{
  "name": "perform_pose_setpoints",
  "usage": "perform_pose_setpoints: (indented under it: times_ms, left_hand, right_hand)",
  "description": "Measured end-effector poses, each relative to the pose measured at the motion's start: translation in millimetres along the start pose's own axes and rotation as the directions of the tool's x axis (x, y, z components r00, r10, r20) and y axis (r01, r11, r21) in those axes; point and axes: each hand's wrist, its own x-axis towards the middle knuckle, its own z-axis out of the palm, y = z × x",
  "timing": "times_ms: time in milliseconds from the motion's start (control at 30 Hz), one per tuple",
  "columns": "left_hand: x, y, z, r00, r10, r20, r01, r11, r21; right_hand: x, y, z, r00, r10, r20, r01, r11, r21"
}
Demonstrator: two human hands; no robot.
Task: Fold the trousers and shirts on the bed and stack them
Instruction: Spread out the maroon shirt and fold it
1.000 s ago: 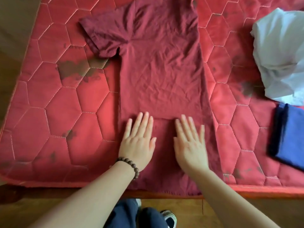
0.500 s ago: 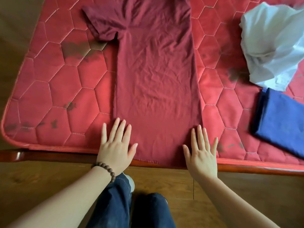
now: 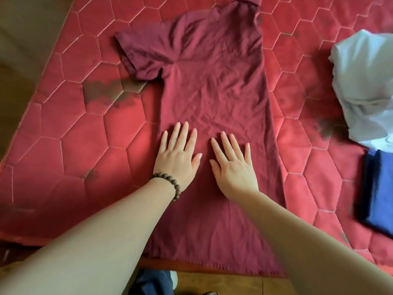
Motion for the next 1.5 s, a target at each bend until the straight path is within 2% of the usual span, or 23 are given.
perform_pose_setpoints:
  times_ms: [100,300,400,567,700,833,900,967,1067,1233,1300,1400,1433,1500]
  left_hand:
    - [28.7,-19.8,-5.9,1.0,-0.022,-0.017,0.022,1.0,-0.015]
    - [100.0,-38.1,-22.6,0.998,0.029,-0.051,-0.032,0.998,-0.054]
    - [108.8,-46.2,-16.6,1.0,-0.015,0.01,0.015,0.999,-0.049]
    - [108.7,-48.9,-10.3,0.999,-0.024,0.03,0.026,0.997,-0.069]
    - [108.9,-50.3,-9.4,0.999,-0.017,0.051,0.024,0.991,-0.132]
    - [110.3,-51.6,-6.3,0.998,-0.023,0.061,0.031,0.99,-0.141]
    - [111.2,-52.6,-5.0,0.997,-0.028,0.067,0.038,0.989,-0.142]
    - [111.0,-52.5,-5.5,0.997,-0.031,0.077,0.042,0.989,-0.141]
    - [111.3,-52.4,-8.3,0.996,-0.039,0.086,0.051,0.988,-0.146]
    - [111.0,-53.0,-13.3,0.994,-0.032,0.106,0.047,0.988,-0.144]
    - [111.2,-53.1,-14.3,0.994,-0.029,0.107,0.043,0.99,-0.137]
    - [110.8,-52.4,-15.8,0.995,-0.027,0.1,0.04,0.991,-0.126]
    - [110.5,-52.1,-16.0,0.995,-0.026,0.094,0.037,0.992,-0.12]
    - [109.9,-51.2,-15.4,0.997,-0.02,0.072,0.028,0.994,-0.105]
  right_hand:
    - [32.7,3.6,-8.7,1.0,0.015,0.013,-0.014,0.999,-0.032]
    - [94.0,10.0,-37.9,0.996,0.026,0.086,-0.016,0.994,-0.111]
    - [129.8,11.4,-54.6,0.993,-0.022,0.117,0.035,0.993,-0.114]
    - [220.0,-8.1,-87.0,0.983,-0.175,0.055,0.177,0.984,-0.038]
    - [316.0,-59.4,-105.3,0.938,-0.339,0.079,0.339,0.941,0.011]
    - [389.2,-126.1,-106.8,0.833,-0.52,0.186,0.534,0.845,-0.031]
    - [407.0,-149.8,-103.9,0.79,-0.535,0.3,0.577,0.814,-0.067]
    - [416.7,-160.2,-101.6,0.793,-0.5,0.347,0.553,0.83,-0.067]
    - [420.7,-151.4,-120.1,0.795,-0.505,0.336,0.534,0.845,0.008]
    - [392.7,-73.0,-181.6,0.712,-0.685,0.155,0.658,0.728,0.194]
    - [373.0,-32.4,-194.2,0.732,-0.645,0.222,0.614,0.765,0.196]
    - [344.7,19.4,-188.6,0.79,-0.467,0.397,0.464,0.879,0.111]
    - [336.0,31.2,-183.8,0.811,-0.408,0.418,0.412,0.907,0.086]
    - [324.9,46.5,-171.3,0.895,-0.284,0.344,0.265,0.959,0.102]
